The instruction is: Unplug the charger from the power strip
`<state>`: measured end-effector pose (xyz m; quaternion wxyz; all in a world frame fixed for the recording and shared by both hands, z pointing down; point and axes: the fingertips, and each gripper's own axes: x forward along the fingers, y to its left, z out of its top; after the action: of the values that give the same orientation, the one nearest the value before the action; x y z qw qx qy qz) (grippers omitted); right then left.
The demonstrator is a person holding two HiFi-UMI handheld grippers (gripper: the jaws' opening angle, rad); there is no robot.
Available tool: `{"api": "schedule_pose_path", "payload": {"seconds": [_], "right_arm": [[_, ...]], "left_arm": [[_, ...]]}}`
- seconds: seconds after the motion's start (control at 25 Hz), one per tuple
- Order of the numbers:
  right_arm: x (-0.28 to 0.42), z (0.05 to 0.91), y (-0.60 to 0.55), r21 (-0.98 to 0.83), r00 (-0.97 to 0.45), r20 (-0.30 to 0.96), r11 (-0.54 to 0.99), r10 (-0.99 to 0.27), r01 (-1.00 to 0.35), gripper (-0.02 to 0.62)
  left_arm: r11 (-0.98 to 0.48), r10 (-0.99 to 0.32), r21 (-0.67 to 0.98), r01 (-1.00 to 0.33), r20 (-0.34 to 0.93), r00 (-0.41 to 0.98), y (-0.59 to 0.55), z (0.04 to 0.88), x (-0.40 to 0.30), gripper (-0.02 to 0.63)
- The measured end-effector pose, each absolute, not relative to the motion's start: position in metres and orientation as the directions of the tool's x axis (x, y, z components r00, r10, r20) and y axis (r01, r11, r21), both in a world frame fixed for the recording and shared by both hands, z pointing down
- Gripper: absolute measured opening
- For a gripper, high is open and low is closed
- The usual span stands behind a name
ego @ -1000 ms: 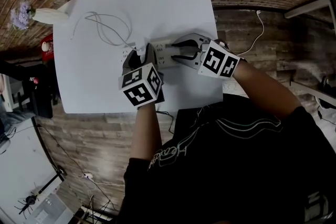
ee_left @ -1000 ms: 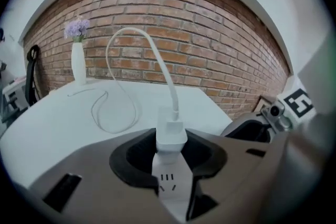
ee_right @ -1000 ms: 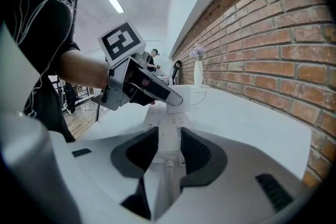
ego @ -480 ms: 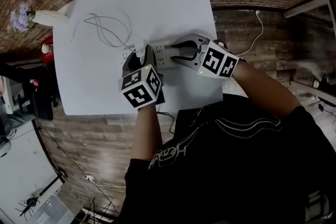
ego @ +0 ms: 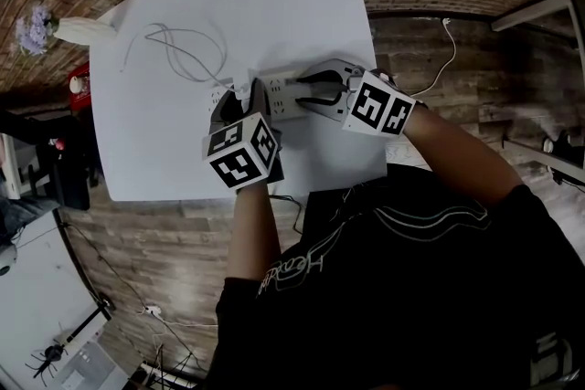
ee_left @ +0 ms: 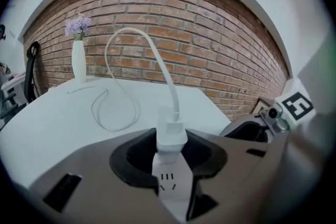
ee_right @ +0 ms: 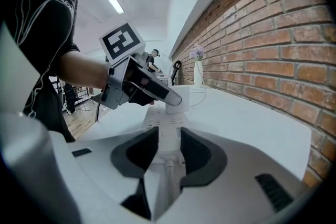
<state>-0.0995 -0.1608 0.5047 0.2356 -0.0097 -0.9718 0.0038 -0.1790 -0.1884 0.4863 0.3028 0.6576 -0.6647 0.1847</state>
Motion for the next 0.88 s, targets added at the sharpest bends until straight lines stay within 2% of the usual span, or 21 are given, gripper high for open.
{"api": "schedule_pose_path", "payload": {"seconds": [0.16, 0.4, 0.68, 0.88], "right_arm": [[-0.0995, 0.5045, -0.1601, -0.009, -0.889, 0.457, 1.000, 0.019, 0.017, 0.114], [-0.0995, 0.5047, -0.1601, -0.007, -0.890, 0.456, 1.000, 0.020, 0.019, 0.114], [-0.1015, 0.5042, -0.1595, -0.011, -0.889, 0.457, 1.000, 0.022, 0.019, 0.114], [-0.1005, 0.5046, -0.1595, -0.003, -0.890, 0.456, 1.000, 0.013, 0.014, 0.114]], "left_arm": [[0.053, -0.761, 0.136, -0.989, 0.647, 0.048, -0.1879, 0.4863, -0.1785, 0.137], [0.082, -0.780, 0.013, -0.997, 0.623, -0.056, -0.1883, 0.4823, -0.1753, 0.133], [0.052, -0.766, 0.153, -0.987, 0.641, 0.059, -0.1868, 0.4856, -0.1807, 0.137], [0.068, -0.777, 0.060, -0.996, 0.629, -0.015, -0.1869, 0.4829, -0.1782, 0.135]]}}
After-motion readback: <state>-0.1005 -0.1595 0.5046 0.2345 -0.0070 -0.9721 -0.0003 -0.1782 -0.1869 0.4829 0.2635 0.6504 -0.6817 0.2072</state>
